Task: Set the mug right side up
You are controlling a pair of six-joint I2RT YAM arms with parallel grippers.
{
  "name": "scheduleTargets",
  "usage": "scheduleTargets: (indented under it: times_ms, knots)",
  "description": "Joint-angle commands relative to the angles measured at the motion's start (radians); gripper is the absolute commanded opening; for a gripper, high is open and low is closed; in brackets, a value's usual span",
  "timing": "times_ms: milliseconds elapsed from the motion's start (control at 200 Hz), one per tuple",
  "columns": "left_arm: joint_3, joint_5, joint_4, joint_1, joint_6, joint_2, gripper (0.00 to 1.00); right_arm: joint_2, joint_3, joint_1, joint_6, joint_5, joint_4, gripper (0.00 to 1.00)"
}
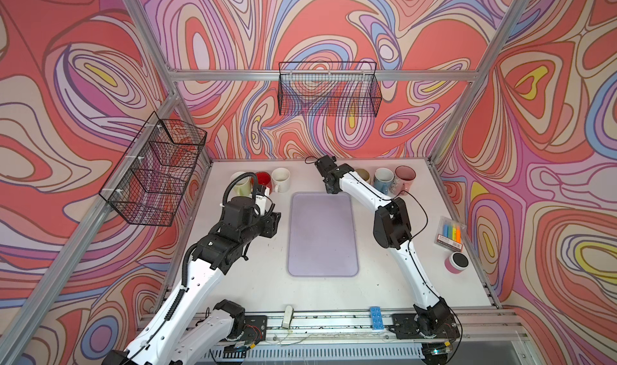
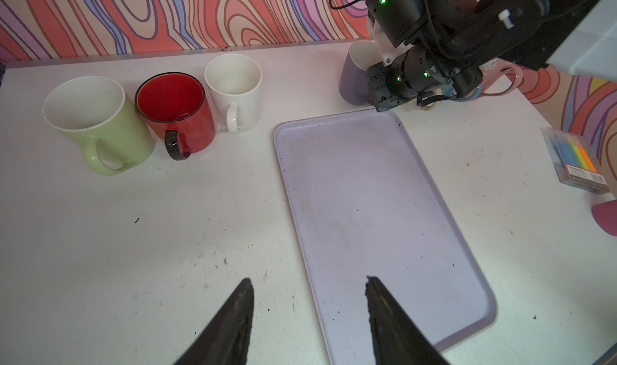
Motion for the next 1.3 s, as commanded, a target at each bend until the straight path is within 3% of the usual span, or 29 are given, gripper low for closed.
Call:
scheduleTargets:
  times_ms: [0,591,876,1292]
  knots:
    - [-0.011,0.011,0.006,0.011,-0.004,-0.001,0.57,-0.007,0.005,0.005,0.028,0.041,0.045,0.00]
    - [-0.011,0.010,0.005,0.014,-0.005,-0.009,0.57,-0.042,-0.039,0.013,0.029,0.036,0.064,0.00]
    - [-0.010,0.009,0.003,0.014,-0.006,-0.013,0.57,-0.064,-0.045,0.015,0.031,0.019,0.063,0.17]
    - [-0.011,0.004,0.003,0.013,-0.005,-0.020,0.58,-0.121,-0.068,0.015,0.029,-0.014,0.083,0.32]
